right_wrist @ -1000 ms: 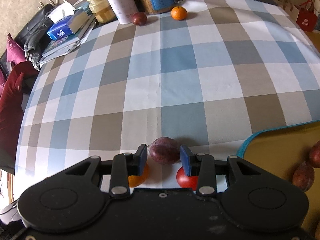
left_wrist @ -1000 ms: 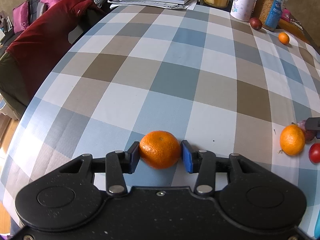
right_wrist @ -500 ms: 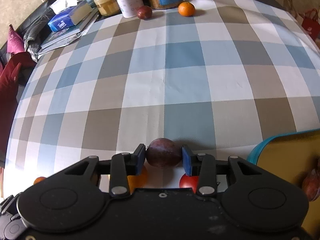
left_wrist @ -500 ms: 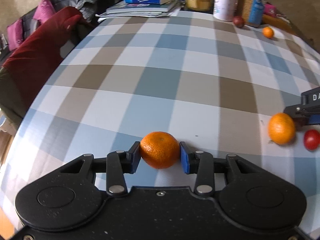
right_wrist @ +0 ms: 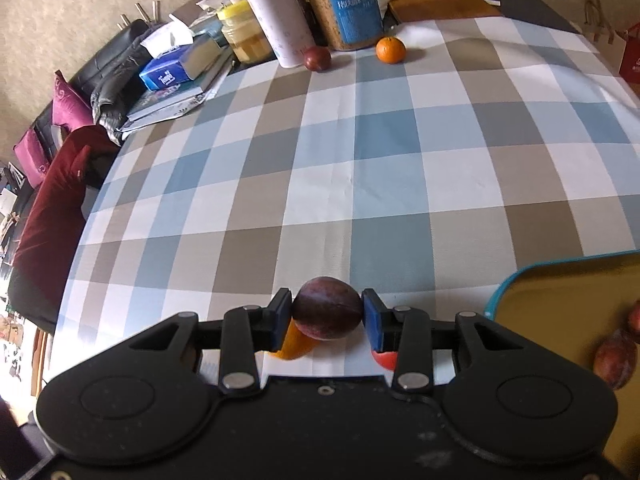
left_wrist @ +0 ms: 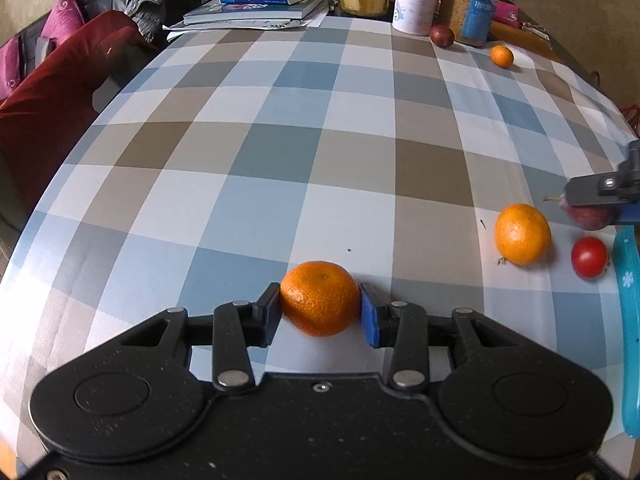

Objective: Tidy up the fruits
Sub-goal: 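Carry the tangerine and dark plum over the gold tray with both grippers, then open both grippers to drop the tangerine and plum into the tray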

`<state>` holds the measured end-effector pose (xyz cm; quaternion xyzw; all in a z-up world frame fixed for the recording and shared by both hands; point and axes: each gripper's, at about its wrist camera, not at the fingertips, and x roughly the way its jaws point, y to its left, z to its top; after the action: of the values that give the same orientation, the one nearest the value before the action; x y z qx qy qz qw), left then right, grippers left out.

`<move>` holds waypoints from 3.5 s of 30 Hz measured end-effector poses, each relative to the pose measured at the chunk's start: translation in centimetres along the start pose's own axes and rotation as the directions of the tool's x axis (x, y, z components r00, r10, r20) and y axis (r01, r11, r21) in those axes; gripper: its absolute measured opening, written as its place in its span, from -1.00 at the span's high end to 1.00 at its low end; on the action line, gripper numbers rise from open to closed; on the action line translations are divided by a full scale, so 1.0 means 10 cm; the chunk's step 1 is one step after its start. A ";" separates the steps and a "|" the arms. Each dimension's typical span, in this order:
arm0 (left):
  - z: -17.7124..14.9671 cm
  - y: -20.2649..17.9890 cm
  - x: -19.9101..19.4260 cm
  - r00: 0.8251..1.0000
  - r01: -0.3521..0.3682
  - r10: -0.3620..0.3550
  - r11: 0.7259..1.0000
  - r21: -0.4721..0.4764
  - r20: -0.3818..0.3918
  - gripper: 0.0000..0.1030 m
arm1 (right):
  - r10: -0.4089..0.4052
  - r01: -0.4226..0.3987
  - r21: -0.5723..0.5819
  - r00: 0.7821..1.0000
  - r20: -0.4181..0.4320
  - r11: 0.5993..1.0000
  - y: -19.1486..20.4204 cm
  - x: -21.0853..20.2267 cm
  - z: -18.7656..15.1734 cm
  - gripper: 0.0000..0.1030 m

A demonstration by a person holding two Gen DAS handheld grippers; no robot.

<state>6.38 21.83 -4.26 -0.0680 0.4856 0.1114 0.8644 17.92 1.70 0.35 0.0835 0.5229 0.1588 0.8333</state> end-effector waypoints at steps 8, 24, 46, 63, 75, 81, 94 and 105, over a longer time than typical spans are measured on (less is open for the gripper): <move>-0.05 -0.01 -0.05 1.000 -0.006 0.006 1.000 -0.016 -0.004 0.07 | 0.012 -0.012 -0.039 1.000 -0.002 0.999 -0.05 -0.31 -0.21 0.22; -0.27 -0.33 -0.59 1.000 0.022 -0.022 1.000 -0.008 -0.004 0.07 | 0.036 -0.036 -0.070 0.999 -0.009 0.997 -0.24 -0.87 -0.69 0.22; -0.33 -1.42 -0.94 0.984 0.176 -0.174 0.966 0.190 -0.029 0.07 | -0.154 0.145 0.138 0.987 0.055 0.980 -1.29 -1.51 -1.06 0.22; -0.27 -2.05 -0.91 0.975 0.223 -0.217 0.926 0.304 -0.053 0.06 | -0.298 0.269 0.279 0.952 0.066 0.922 -1.93 -1.75 -1.17 0.22; -0.04 -2.56 -0.86 0.956 0.293 -0.281 0.882 0.369 -0.087 0.06 | -0.349 0.301 0.365 0.935 0.070 0.881 -2.32 -1.86 -1.11 0.22; 0.13 -2.79 -0.74 0.946 0.323 -0.296 0.872 0.368 -0.130 0.06 | -0.363 0.309 0.383 0.929 0.074 0.870 -2.43 -1.86 -0.99 0.22; 0.22 -3.01 -0.41 0.962 0.271 -0.230 0.882 0.386 -0.149 0.05 | -0.334 0.286 0.380 0.941 0.064 0.880 -2.50 -1.77 -0.93 0.22; 0.29 -2.85 -0.41 0.962 0.269 -0.234 0.901 0.341 -0.140 -0.02 | -0.324 0.278 0.356 0.943 0.074 0.892 -2.41 -1.75 -0.90 0.22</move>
<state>14.06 -5.61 1.03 0.0227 0.5255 -0.0946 0.8452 7.09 -27.22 3.84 0.1543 0.4933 -0.0708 0.8531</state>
